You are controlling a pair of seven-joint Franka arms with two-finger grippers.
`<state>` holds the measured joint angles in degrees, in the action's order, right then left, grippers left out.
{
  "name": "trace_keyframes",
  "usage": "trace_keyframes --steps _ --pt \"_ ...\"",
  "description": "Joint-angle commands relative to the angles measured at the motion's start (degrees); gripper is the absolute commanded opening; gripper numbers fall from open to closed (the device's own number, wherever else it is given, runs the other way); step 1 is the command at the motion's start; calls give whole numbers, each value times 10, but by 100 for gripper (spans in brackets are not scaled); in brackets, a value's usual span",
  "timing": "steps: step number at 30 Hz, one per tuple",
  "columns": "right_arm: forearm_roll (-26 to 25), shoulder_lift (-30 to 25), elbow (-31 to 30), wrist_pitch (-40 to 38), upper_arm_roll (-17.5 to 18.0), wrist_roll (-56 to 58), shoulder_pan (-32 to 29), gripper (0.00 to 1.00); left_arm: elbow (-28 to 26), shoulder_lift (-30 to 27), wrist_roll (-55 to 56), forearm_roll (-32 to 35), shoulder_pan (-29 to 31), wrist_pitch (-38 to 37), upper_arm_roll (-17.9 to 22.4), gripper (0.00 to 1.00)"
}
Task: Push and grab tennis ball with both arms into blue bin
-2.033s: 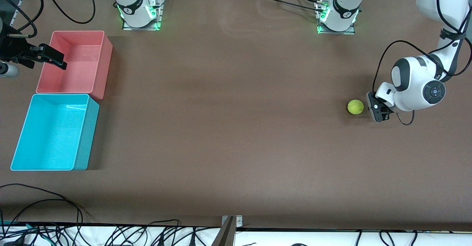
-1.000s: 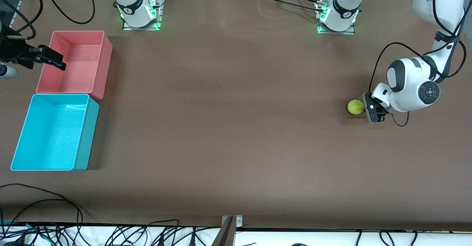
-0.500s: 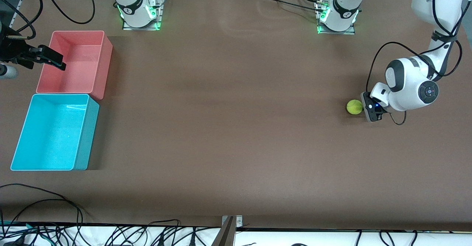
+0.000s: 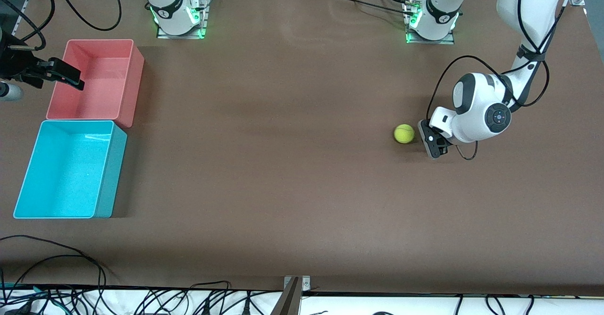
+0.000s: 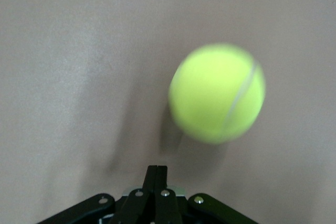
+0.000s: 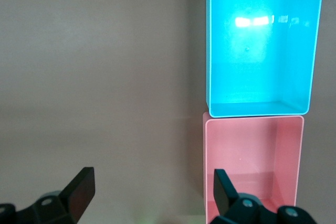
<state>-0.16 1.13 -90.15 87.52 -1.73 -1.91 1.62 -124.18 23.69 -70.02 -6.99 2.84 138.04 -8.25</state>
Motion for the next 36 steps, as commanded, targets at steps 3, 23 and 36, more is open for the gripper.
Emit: trace_keyframes --steps 3,23,36 --pt "10 3 1 -5 1 -3 6 100 -2 -18 -30 -9 13 -7 7 0" --pt "24 51 -15 -45 2 -3 140 100 -4 -239 -21 29 0 -117 40 0" --pt "36 84 -106 30 2 -33 215 100 21 -367 197 109 -41 -246 41 0"
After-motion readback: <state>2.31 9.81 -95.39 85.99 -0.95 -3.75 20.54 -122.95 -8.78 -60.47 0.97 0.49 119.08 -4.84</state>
